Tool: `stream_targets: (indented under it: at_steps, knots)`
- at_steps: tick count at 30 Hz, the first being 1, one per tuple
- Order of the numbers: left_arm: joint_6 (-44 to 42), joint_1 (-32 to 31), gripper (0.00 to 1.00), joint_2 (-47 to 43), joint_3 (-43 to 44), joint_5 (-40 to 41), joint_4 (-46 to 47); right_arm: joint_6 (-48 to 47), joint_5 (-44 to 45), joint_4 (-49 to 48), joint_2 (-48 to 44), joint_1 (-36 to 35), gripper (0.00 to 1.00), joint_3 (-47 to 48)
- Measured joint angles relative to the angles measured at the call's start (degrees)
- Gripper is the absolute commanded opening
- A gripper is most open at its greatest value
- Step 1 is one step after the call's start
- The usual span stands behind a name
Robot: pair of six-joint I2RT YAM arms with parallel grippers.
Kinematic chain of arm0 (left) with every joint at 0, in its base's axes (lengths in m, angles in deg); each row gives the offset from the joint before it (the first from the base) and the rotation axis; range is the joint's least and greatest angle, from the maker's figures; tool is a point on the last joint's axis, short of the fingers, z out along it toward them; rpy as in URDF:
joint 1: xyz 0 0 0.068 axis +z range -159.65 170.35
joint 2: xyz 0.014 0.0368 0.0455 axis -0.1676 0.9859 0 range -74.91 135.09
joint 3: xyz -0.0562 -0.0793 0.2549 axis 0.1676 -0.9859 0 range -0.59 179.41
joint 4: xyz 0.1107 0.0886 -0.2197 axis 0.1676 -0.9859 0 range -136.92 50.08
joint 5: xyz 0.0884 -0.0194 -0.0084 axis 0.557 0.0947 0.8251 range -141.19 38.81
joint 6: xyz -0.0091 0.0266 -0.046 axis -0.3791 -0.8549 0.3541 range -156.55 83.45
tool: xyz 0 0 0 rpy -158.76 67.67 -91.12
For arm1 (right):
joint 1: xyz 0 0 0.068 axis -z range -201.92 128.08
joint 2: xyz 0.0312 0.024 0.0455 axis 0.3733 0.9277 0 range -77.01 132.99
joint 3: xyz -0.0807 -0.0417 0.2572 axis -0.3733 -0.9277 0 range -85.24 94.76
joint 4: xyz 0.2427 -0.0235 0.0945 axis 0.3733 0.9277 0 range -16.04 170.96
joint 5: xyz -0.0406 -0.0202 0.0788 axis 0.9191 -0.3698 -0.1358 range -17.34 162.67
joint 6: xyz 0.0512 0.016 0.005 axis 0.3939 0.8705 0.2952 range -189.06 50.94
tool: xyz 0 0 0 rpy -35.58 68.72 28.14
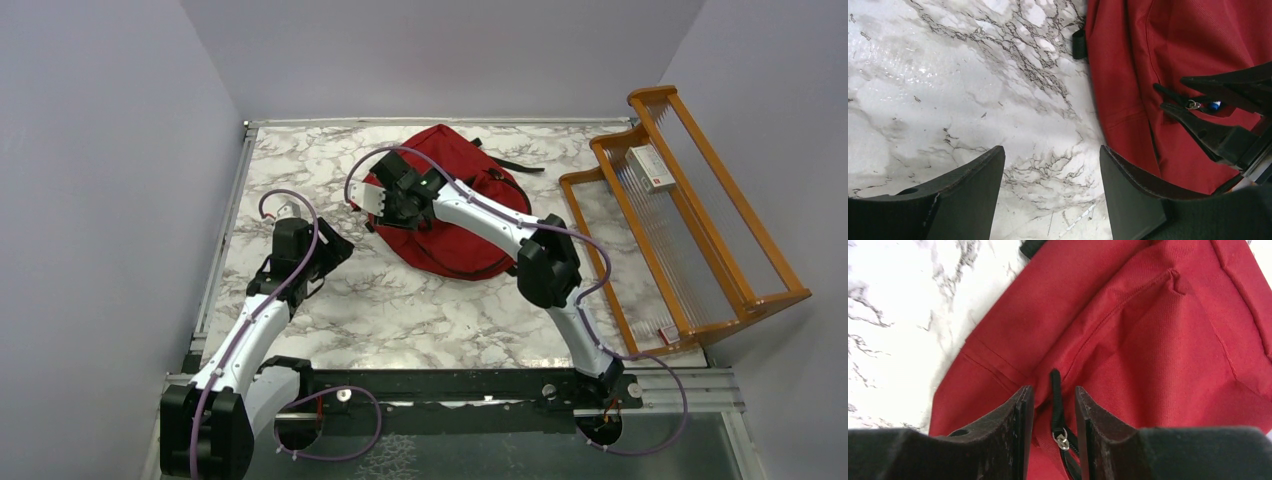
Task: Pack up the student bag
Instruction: Zip the student bag at the center of the board.
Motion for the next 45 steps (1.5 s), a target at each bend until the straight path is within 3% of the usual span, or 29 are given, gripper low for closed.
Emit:
stream_targets:
  at_steps: [21,26,36,45]
  knots:
    - [-0.02,0.0,0.7,-0.04,-0.57,-0.04,0.9,-1.88,7.69,-0.52,0.17,0.04,0.37,-3.48]
    - [-0.02,0.02,0.7,-0.04,-0.57,-0.02,1.27,-2.21,8.76,-0.94,0.39,0.04,0.3,-3.67]
    - [-0.04,0.0,0.7,-0.04,-0.57,-0.04,1.46,-1.81,10.03,-3.48,0.52,0.04,0.02,-3.72]
    - [-0.72,0.02,0.71,-0.04,-0.57,-0.96,1.81,2.36,9.22,-11.39,-2.73,0.13,0.01,-11.87]
